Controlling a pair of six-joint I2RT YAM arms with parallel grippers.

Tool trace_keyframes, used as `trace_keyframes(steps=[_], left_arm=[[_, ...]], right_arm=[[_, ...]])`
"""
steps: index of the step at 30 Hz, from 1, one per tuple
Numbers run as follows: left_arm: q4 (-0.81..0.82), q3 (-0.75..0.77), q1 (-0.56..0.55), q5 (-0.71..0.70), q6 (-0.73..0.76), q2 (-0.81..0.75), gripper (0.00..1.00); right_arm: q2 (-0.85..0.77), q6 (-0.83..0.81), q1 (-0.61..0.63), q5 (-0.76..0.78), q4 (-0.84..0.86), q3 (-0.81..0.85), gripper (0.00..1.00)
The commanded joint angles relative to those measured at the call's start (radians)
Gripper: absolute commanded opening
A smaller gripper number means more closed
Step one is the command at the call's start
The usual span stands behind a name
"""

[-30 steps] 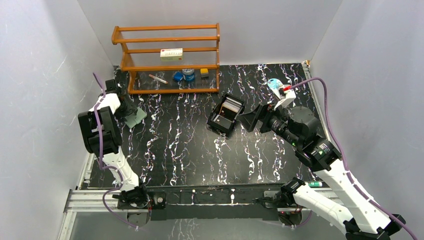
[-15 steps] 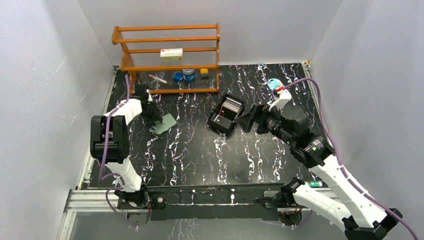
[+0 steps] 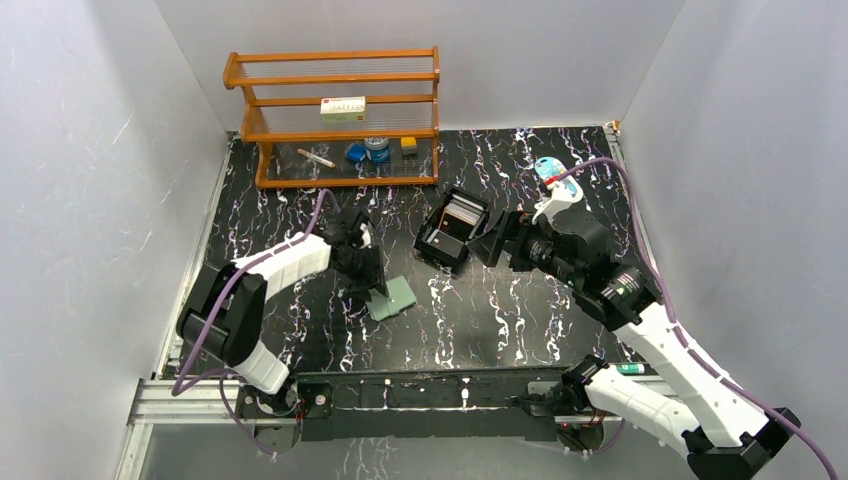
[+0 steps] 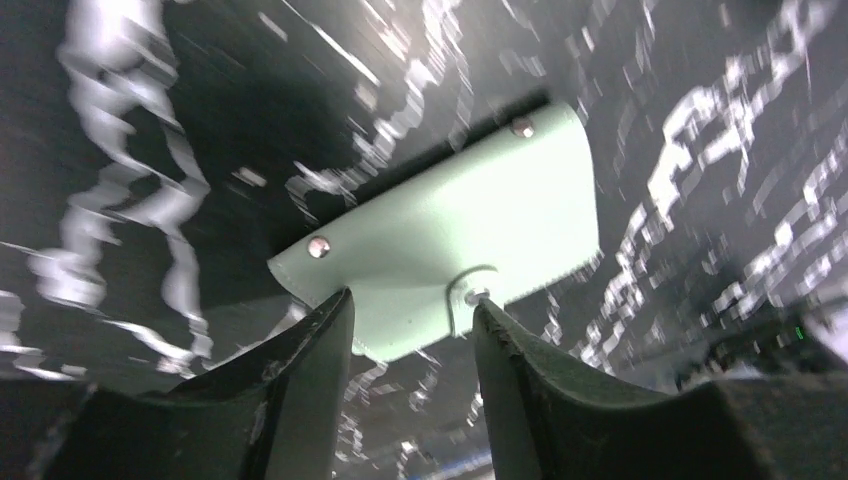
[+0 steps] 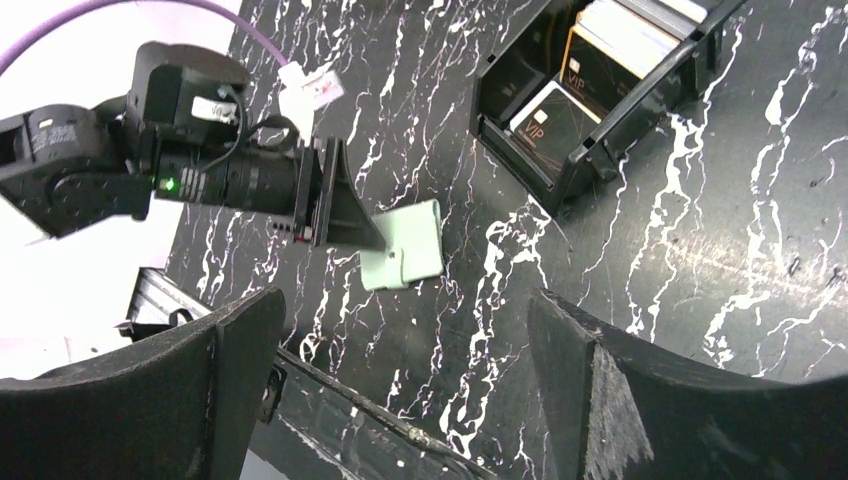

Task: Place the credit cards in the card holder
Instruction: Move the card holder to the center of the board.

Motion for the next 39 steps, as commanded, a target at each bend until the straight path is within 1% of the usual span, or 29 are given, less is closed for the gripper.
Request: trace_keyframes(steps=[1,3,4,6,9,11,13,16,19,22,26,28,31,33,35,37,38,39], left_arm=[[-0.034,-0.034,-0.055,0.188,-0.092,-0.09,0.49],[-0.059,-0.003,-0.055,0.146,-0.059,-0.111,0.56],[-0.079,0.02,-0.052,0.095,-0.035,-0.111,0.58],[-0.114,0.054,-0.044,0.049,0.009,-0.087,0.6],[-0.12,0.076,-0.042,0.026,0.068,-0.045,0.62],[-0.102,0.074,-0.041,0.042,0.091,-0.026,0.65],[-0.084,0.07,-0.042,0.089,0.116,0.0,0.68],[-0.079,0.059,-0.043,0.168,0.166,0.03,0.69],[-0.068,0.018,-0.045,0.209,0.178,0.011,0.68],[-0.055,-0.016,-0.061,0.248,0.124,-0.027,0.65],[0.011,-0.098,-0.135,0.271,0.013,-0.088,0.6],[0.081,-0.148,-0.174,0.301,-0.056,-0.119,0.56],[0.232,-0.22,-0.244,0.34,-0.187,-0.157,0.52],[0.328,-0.25,-0.274,0.368,-0.253,-0.171,0.51],[0.389,-0.258,-0.286,0.389,-0.291,-0.187,0.51],[0.39,-0.247,-0.286,0.374,-0.285,-0.219,0.52],[0.352,-0.226,-0.286,0.329,-0.261,-0.272,0.54],[0.281,-0.194,-0.286,0.247,-0.222,-0.321,0.56]], right_arm=[[0.03,0.075,-0.004,-0.012,-0.008,-0.006,0.98],[0.052,0.134,-0.005,0.004,-0.037,-0.01,0.96],[0.064,0.16,-0.005,0.006,-0.047,-0.013,0.96],[0.093,0.195,-0.006,0.0,-0.065,-0.016,0.93],[0.139,0.243,-0.006,0.002,-0.112,-0.006,0.92],[0.164,0.272,-0.004,-0.001,-0.134,0.006,0.92],[0.169,0.292,-0.004,-0.015,-0.127,0.0,0.92],[0.155,0.296,-0.004,-0.063,-0.072,-0.033,0.92],[0.14,0.295,-0.003,-0.098,-0.041,-0.051,0.92],[0.132,0.294,-0.003,-0.101,-0.05,-0.054,0.92],[0.109,0.326,-0.002,-0.106,-0.033,-0.094,0.89],[0.111,0.338,-0.001,-0.108,-0.033,-0.109,0.87],[0.126,0.345,0.008,-0.108,-0.042,-0.118,0.86],[0.137,0.352,0.019,-0.105,-0.041,-0.123,0.84],[0.15,0.363,0.037,-0.096,-0.038,-0.127,0.82],[0.17,0.373,0.064,-0.082,-0.036,-0.126,0.79],[0.185,0.38,0.085,-0.071,-0.035,-0.124,0.77],[0.208,0.393,0.115,-0.056,-0.032,-0.12,0.73]])
